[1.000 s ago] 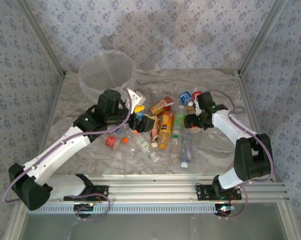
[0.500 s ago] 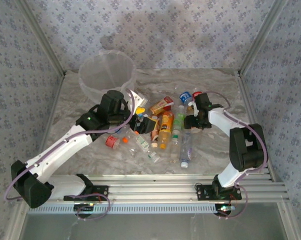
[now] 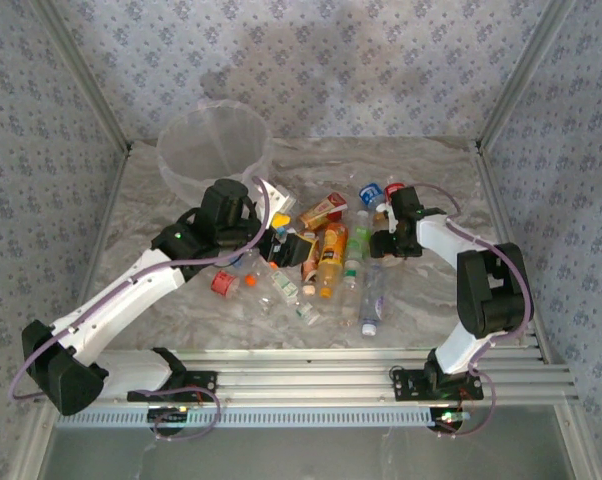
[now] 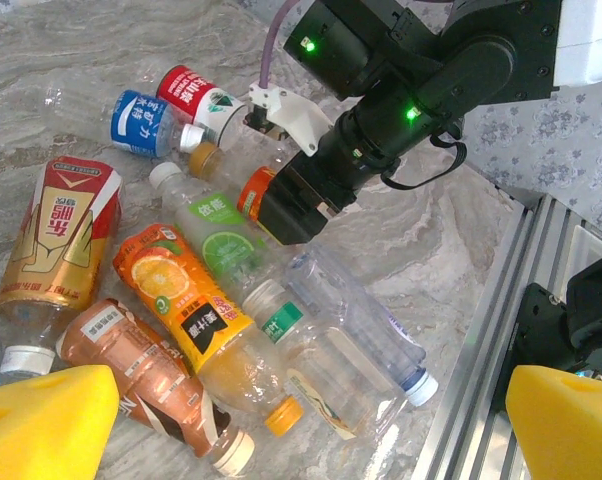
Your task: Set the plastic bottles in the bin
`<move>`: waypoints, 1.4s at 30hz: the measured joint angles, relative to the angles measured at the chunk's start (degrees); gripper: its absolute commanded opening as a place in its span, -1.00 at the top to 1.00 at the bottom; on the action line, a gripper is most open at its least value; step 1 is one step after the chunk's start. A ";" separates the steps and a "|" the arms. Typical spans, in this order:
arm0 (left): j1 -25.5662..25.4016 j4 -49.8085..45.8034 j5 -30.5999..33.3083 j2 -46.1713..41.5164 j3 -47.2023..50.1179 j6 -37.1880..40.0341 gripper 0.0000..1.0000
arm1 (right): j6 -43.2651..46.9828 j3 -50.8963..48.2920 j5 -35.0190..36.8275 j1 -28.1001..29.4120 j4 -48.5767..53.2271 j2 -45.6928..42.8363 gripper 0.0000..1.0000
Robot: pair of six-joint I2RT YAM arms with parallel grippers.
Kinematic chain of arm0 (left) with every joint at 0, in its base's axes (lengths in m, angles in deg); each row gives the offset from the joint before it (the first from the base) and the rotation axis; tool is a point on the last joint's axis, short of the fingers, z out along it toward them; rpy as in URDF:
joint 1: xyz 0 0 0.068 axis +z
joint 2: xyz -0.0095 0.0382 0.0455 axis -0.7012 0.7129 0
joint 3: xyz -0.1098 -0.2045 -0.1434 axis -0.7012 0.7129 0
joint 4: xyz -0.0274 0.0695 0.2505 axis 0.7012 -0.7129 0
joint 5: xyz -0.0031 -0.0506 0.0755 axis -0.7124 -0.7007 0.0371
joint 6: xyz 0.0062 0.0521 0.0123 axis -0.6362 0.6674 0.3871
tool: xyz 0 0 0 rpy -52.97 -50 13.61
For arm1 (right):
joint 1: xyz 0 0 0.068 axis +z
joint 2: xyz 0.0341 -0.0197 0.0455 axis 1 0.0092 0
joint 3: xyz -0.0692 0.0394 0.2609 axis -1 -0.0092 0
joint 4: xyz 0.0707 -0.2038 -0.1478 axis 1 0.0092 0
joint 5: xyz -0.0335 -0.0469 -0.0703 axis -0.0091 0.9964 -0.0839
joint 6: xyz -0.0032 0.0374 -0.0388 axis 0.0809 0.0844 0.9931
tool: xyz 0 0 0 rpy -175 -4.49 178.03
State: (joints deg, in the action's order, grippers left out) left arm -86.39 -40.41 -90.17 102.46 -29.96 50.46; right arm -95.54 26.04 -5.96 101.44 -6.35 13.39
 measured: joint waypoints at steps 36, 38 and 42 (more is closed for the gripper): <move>-1.07 -0.98 0.28 -0.02 -2.91 -3.50 -0.99 | -2.86 -1.29 1.29 3.87 2.73 -14.99 -0.18; -1.38 -0.81 0.55 0.00 -3.19 -6.12 -0.99 | -3.63 -1.38 1.27 5.14 3.45 -18.67 -0.16; -1.38 0.17 1.44 0.92 -3.45 -12.61 -0.99 | -5.05 -1.36 -0.44 7.21 4.33 -25.46 -0.16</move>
State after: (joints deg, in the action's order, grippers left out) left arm -87.77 -40.23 -88.73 103.38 -33.42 37.85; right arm -100.59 24.69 -6.40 108.65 -2.02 -12.07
